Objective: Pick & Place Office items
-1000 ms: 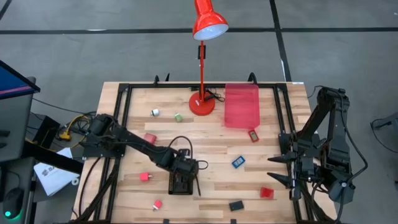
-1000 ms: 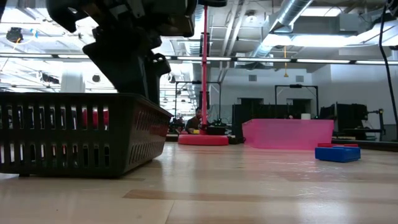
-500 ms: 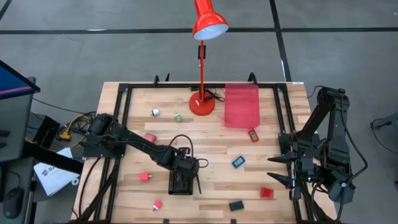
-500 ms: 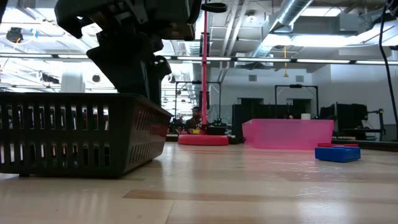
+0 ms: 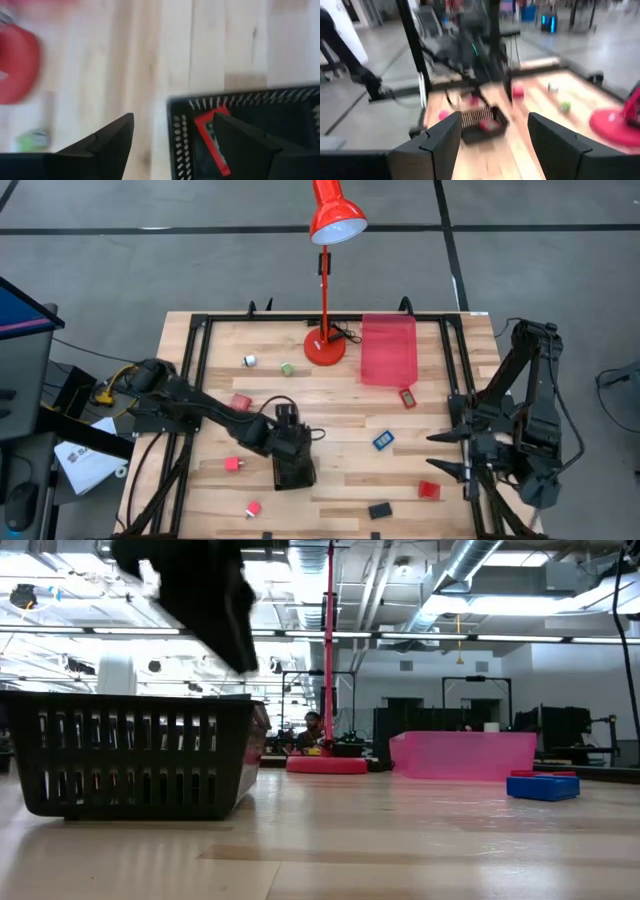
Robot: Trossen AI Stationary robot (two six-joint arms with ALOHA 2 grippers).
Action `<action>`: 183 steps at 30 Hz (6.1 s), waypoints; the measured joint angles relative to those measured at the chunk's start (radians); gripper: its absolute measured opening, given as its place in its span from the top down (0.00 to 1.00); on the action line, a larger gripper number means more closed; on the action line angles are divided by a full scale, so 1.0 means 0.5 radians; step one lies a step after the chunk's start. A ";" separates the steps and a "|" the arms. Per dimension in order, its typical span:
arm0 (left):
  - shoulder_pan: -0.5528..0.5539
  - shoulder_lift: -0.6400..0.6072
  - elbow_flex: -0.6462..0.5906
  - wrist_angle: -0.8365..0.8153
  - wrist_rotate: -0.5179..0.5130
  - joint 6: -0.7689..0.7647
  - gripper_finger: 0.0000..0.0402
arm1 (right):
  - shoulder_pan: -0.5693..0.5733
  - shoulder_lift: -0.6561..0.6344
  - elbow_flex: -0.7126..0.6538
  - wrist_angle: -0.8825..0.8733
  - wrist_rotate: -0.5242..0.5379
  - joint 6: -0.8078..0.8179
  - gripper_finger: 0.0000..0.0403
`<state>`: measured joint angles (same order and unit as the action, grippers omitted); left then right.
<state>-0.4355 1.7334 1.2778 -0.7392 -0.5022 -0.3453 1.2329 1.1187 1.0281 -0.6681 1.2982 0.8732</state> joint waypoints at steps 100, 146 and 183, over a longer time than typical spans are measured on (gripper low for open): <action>-0.731 -0.686 -1.097 2.518 -0.760 0.837 0.33 | -0.664 1.784 0.532 0.042 -2.151 -0.250 0.38; -0.618 0.257 -0.294 2.376 -0.723 1.156 0.20 | -0.847 1.337 0.524 0.228 -1.263 -0.952 0.65; -0.497 0.266 -0.289 2.348 -0.643 0.983 0.17 | -0.981 1.337 0.526 0.743 -1.239 -1.627 0.64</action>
<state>-0.6838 1.8664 1.1332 0.4347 -0.8238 0.1462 0.7422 1.7874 1.2911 -0.2964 0.6788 0.0597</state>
